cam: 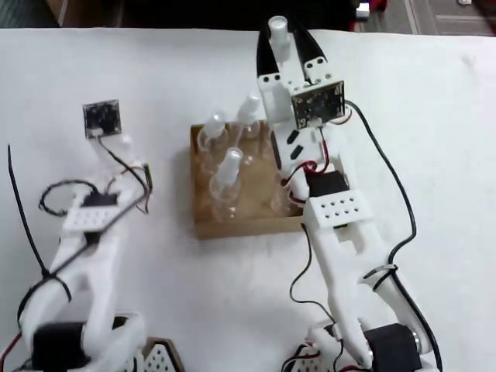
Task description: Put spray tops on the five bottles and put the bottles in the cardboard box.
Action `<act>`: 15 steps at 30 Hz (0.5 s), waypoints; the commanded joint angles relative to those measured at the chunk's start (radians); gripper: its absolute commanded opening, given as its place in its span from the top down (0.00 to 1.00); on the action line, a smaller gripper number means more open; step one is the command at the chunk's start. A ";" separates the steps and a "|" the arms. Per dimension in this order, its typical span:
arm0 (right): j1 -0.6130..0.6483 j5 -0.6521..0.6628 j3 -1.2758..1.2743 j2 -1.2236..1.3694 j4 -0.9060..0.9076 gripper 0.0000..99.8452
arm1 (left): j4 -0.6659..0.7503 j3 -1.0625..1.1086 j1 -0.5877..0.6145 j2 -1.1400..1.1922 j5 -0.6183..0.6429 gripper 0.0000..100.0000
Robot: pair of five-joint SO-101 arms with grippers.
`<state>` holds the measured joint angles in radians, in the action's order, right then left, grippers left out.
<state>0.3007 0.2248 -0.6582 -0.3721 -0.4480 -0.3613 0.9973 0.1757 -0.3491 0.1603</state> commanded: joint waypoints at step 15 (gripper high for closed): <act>0.001 -0.006 0.074 0.136 -0.022 0.98 | 0.238 0.235 -0.050 -0.289 0.000 0.98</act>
<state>0.3007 0.2248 -0.6368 -0.2371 -0.4480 -0.1465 1.2367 0.1373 -0.6038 0.1588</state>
